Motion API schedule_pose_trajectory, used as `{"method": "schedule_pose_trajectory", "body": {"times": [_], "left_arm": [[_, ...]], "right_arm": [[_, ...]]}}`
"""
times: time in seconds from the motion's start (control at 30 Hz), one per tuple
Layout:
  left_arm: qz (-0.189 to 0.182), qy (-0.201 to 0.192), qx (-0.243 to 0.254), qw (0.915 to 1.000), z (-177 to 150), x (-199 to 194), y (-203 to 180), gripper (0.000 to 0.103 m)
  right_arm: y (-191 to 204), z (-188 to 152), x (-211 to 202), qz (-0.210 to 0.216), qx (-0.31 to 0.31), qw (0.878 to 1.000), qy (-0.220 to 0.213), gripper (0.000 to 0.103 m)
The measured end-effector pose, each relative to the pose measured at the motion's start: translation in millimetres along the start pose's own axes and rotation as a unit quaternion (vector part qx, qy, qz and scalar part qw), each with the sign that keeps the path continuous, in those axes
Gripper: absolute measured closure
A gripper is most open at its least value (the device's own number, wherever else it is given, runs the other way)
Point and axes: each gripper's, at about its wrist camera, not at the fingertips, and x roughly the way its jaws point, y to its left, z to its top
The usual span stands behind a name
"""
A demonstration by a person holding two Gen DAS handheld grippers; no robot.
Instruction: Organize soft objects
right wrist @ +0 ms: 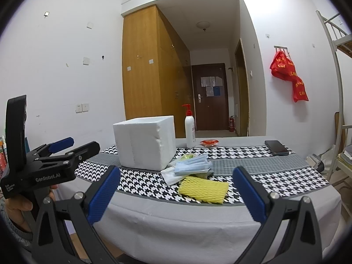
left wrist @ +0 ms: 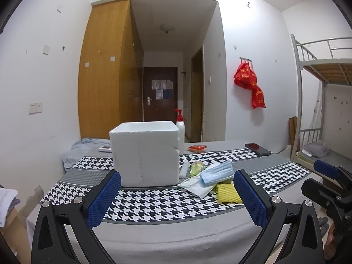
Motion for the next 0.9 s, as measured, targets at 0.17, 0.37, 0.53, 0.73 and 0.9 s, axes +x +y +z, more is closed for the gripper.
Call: {"method": "schedule_pose_trajectory", "body": {"times": [0.17,0.37,0.53,0.73,0.9], "left_arm": [[0.002,0.002,-0.002,1.0,-0.5,0.7,1.6,0.001],[0.002,0.001,-0.001,1.0,-0.2,0.9,1.7,0.001],[0.003,0.002,0.001,1.0,-0.7,2.0,1.0,0.001],[0.003,0.003,-0.003,1.0,-1.9,2.9,2.2,0.001],[0.003,0.003,0.004,1.0,-1.8,4.2,-0.4,0.001]], "right_arm": [[0.1,-0.6,-0.4,0.001,0.001,1.0,0.0,0.0],[1.4,0.4,-1.6,0.0,-0.001,1.0,-0.001,0.0],[0.0,0.9,-1.5,-0.001,0.003,1.0,0.001,0.0],[-1.9,0.8,-0.6,-0.002,0.003,1.0,0.003,0.0],[-2.6,0.2,1.6,-0.002,0.0,1.0,0.004,0.0]]}}
